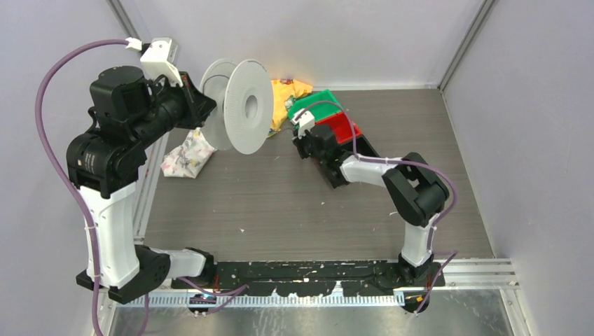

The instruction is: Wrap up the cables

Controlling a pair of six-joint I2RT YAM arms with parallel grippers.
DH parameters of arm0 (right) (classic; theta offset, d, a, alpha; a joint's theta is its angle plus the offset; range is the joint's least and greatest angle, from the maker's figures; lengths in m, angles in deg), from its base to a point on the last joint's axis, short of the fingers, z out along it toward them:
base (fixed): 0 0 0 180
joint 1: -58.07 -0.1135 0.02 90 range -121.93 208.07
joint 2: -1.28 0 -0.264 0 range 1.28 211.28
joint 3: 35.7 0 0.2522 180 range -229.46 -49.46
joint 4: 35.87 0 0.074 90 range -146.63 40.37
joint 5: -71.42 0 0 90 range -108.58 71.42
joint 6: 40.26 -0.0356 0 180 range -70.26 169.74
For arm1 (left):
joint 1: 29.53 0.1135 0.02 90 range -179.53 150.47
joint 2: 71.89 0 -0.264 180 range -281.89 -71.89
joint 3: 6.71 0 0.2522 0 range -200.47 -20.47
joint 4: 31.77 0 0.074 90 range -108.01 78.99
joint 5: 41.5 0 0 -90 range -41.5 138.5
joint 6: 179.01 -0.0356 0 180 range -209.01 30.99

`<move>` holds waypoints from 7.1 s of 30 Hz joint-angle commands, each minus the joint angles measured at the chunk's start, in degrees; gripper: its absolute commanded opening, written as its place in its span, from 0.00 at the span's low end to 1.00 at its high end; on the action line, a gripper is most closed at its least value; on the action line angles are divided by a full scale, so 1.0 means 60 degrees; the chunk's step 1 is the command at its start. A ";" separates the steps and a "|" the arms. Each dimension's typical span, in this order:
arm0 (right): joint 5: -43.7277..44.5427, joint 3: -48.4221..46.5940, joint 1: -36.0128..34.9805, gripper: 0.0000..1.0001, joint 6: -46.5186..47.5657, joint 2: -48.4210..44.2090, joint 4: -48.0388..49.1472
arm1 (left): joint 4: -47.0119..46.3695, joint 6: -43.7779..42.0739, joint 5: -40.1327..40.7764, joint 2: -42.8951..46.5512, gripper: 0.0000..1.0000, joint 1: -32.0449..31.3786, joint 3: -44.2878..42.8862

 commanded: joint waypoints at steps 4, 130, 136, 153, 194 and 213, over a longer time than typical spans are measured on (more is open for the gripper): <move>-0.0276 0.0979 -0.0009 0.00 -0.0364 -0.2179 0.0302 | -0.1200 -0.0062 0.0087 0.0047 0.00 0.0032 -0.0346; -0.4191 -0.0745 0.2736 0.00 -0.1626 -0.5878 -0.5988 | -0.9796 0.0371 -0.8530 0.1539 0.00 0.0941 0.8112; -0.3868 0.0643 0.2326 0.01 -0.2515 -0.6776 -0.4987 | -1.3676 0.4327 -0.7963 0.1355 0.01 0.1758 0.8737; -0.1928 0.1530 -0.0419 0.00 -0.3311 -0.6996 -0.3583 | -1.0954 0.5823 0.1481 0.1884 0.00 0.0994 0.9495; -0.6361 0.1721 -0.1166 0.34 -1.1487 -0.2694 0.7884 | -0.7877 0.3010 0.6300 0.0492 0.01 -0.1840 0.6725; -0.6688 0.1355 -0.1127 0.52 -1.1929 -0.2601 0.8254 | -0.7797 0.2186 0.6912 0.0611 0.01 -0.1842 0.6619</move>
